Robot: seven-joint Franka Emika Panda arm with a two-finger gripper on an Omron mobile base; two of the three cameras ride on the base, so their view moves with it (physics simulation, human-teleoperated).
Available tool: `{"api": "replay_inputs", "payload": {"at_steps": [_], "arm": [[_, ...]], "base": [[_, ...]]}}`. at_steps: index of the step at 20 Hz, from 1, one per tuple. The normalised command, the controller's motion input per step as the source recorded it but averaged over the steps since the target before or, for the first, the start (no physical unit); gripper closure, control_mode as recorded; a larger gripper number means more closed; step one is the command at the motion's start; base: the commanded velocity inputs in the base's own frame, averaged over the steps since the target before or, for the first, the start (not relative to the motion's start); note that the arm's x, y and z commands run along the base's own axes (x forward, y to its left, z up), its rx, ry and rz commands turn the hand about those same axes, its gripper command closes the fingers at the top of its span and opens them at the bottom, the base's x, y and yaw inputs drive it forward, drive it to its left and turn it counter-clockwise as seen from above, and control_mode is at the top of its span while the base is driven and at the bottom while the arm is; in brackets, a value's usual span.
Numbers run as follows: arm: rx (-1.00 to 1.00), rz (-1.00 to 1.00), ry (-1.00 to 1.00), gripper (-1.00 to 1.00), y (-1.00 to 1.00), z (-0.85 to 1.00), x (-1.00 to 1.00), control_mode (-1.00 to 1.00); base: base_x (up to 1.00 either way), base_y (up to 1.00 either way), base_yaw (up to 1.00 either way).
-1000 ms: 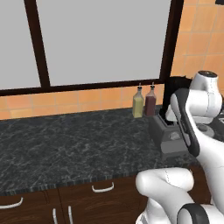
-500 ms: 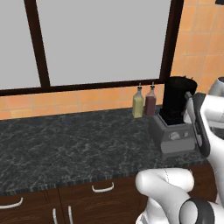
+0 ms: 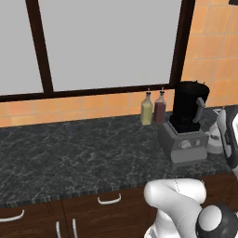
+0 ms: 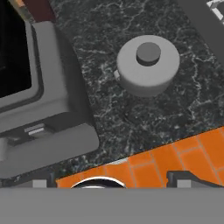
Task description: Close the lid blender by securely placing the lid on top.
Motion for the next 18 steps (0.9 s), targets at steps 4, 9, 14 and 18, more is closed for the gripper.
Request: {"api": "replay_inputs", "payload": {"at_steps": [4, 9, 14, 18], "arm": [[0.04, 0.15, -0.14, -1.0, -0.47, -0.01, 0.01, -1.0], [0.02, 0.15, -0.02, -1.0, -0.46, 0.0, 0.08, -1.0], [0.0, 0.17, 0.0, -1.0, -0.25, -0.01, 0.18, -1.0], [0.0, 0.16, 0.0, -1.0, -0.14, -0.07, 0.26, -1.0]], "base": [[0.0, 0.0, 0.0], [0.0, 0.0, 0.0], [0.0, 0.0, 0.0], [0.0, 0.0, 0.0]]}}
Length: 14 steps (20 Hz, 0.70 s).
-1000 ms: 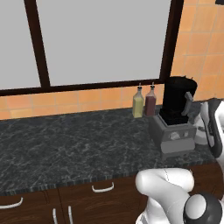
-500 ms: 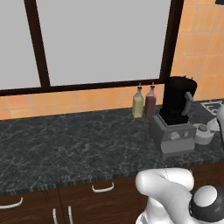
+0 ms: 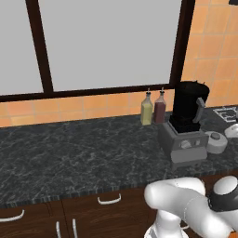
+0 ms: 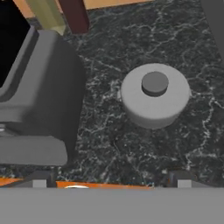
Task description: Close the lid blender by securely placing the lid on top.
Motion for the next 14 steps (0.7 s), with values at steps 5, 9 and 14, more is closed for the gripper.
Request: {"api": "replay_inputs", "payload": {"at_steps": [5, 9, 14], "arm": [[0.0, 0.14, 0.0, -1.0, -0.1, -0.2, 0.37, -1.0], [0.0, 0.1, 0.0, -1.0, -0.05, -0.17, 0.48, -1.0], [0.02, 0.08, 0.0, -1.0, -0.14, -0.18, 0.38, -1.0]], "base": [[0.0, 0.0, 0.0], [0.0, 0.0, 0.0], [0.0, 0.0, 0.0]]}}
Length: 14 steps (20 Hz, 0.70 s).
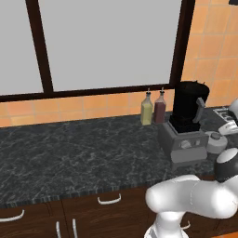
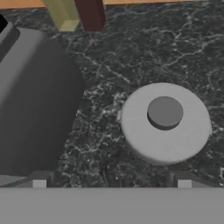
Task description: Close the lid blender by securely placing the lid on top.
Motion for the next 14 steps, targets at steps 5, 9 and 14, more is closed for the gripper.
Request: {"api": "replay_inputs", "payload": {"at_steps": [5, 9, 14], "arm": [[0.04, 0.08, 0.0, -1.0, -0.21, -0.2, 0.3, -1.0], [0.02, 0.09, 0.0, -1.0, -0.16, -0.21, 0.29, -1.0], [0.0, 0.08, 0.0, -1.0, -0.17, -0.26, 0.28, -1.0]], "base": [[0.0, 0.0, 0.0], [0.0, 0.0, 0.0], [0.0, 0.0, 0.0]]}}
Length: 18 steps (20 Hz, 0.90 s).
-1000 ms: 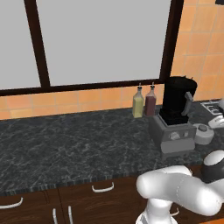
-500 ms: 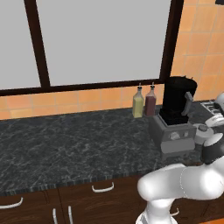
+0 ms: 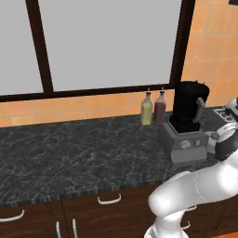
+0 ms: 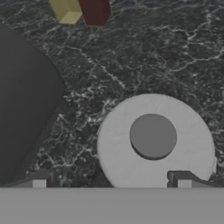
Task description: Close the lid blender by securely placing the lid on top.
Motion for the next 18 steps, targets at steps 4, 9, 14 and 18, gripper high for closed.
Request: {"api": "replay_inputs", "payload": {"at_steps": [4, 9, 14, 18], "arm": [[0.0, 0.06, 0.0, -1.0, -0.15, -0.24, 0.22, -1.0], [0.0, 0.05, 0.0, -1.0, -0.08, -0.22, 0.21, -1.0], [0.0, 0.0, 0.0, -1.0, 0.0, -0.21, 0.12, -1.0], [0.0, 0.0, 0.0, -1.0, 0.01, -0.19, 0.06, -1.0]], "base": [[0.0, 0.0, 0.0], [0.0, 0.0, 0.0], [0.0, 0.0, 0.0], [0.0, 0.0, 0.0]]}}
